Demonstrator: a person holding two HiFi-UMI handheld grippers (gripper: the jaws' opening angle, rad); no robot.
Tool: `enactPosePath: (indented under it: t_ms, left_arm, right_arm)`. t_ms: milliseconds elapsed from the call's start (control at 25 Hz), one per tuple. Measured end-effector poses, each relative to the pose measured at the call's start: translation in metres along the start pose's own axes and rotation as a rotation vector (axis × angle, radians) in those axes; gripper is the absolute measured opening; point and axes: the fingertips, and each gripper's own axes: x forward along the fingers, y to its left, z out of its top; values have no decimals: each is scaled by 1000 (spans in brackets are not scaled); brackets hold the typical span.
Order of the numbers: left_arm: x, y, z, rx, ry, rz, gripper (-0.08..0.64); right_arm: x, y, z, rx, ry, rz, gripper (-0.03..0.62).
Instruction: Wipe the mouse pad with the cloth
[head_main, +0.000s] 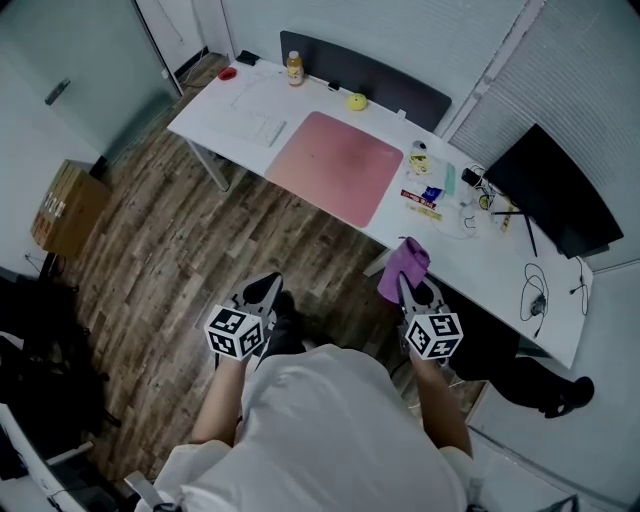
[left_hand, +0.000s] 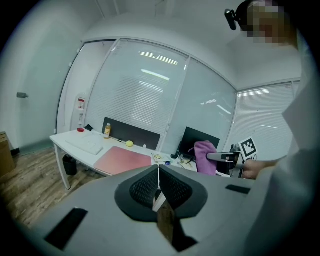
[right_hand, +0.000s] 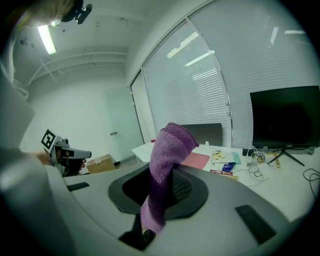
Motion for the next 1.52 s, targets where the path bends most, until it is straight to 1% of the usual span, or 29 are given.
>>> enactPosePath:
  t_ms: [720,1120,1320,1520]
  left_arm:
    - [79,104,54,6,70,-135,20]
    - [121,159,76,53,131,-241,20]
    - [133,182,79,67,153,-285,20]
    - [141,195,72,56,179,-302,20]
  right_arm:
    - [99,-1,23,37,59,-148,74]
    - [148,7,30,56,91,-249,74]
    - [159,7,26,68,109,-305,74]
    - [164,4,14,86,145,-341,74]
